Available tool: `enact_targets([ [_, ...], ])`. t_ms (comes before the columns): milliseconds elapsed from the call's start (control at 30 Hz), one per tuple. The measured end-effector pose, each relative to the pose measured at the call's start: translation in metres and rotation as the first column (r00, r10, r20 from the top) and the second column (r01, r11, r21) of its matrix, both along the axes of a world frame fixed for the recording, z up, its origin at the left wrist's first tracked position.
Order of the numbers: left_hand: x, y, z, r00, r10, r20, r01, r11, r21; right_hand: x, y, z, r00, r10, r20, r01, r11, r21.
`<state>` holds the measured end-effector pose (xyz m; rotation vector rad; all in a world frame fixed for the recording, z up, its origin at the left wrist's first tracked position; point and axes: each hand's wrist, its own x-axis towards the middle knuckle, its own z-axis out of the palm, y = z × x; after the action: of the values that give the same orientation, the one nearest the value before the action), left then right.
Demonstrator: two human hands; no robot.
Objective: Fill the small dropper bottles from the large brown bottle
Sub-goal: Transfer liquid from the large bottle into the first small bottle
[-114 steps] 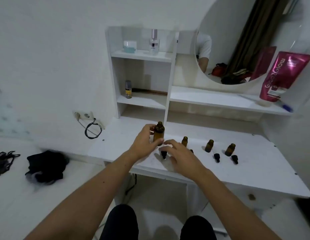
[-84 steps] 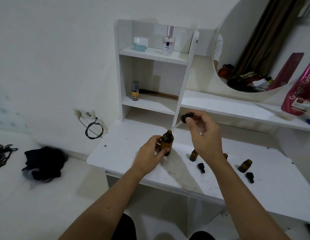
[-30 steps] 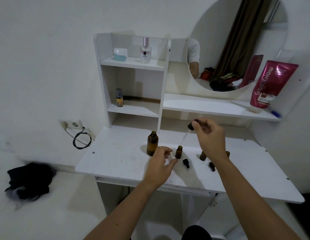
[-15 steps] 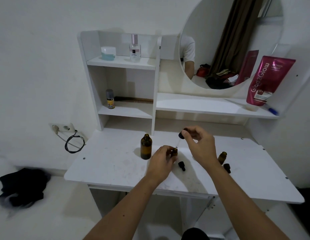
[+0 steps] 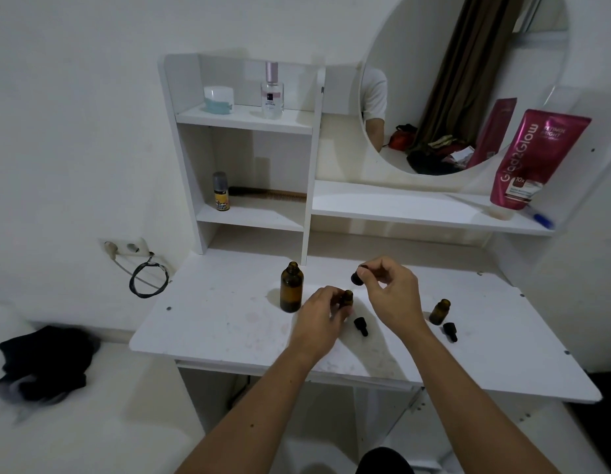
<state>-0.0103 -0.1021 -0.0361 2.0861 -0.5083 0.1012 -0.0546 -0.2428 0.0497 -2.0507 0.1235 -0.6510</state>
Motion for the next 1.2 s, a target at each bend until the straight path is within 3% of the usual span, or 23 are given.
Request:
enact_targets([
  [200, -0.005, 0.003, 0.004, 1.000, 0.016, -0.026, -0.016, 1.000, -0.014, -0.004, 0.002, 0.004, 0.998, 0.028, -0.056, -0.030, 0.999, -0.035],
  [567, -0.025, 0.055, 0.012, 0.996, -0.002, -0.092, -0.024, 0.958, -0.287, -0.013, 0.017, 0.064, 0.998, -0.010, 0.069, 0.000, 0.991, 0.133],
  [833, -0.003, 0.113, 0.015, 0.954, 0.298, -0.025, -0.293, 0.914, -0.282, 0.004, 0.067, 0.077, 0.981, 0.082, 0.173, -0.118, 0.971, 0.209],
  [967, 0.005, 0.108, 0.013, 0.978, 0.170, -0.122, -0.195, 0.952, -0.237, 0.014, 0.078, 0.079, 0.977, 0.098, 0.187, -0.131, 0.976, 0.172],
  [1200, 0.013, 0.103, 0.013, 0.989, 0.108, -0.105, -0.125, 0.976, -0.176, 0.023, 0.080, 0.066, 0.983, 0.116, 0.141, -0.129, 0.988, 0.085],
])
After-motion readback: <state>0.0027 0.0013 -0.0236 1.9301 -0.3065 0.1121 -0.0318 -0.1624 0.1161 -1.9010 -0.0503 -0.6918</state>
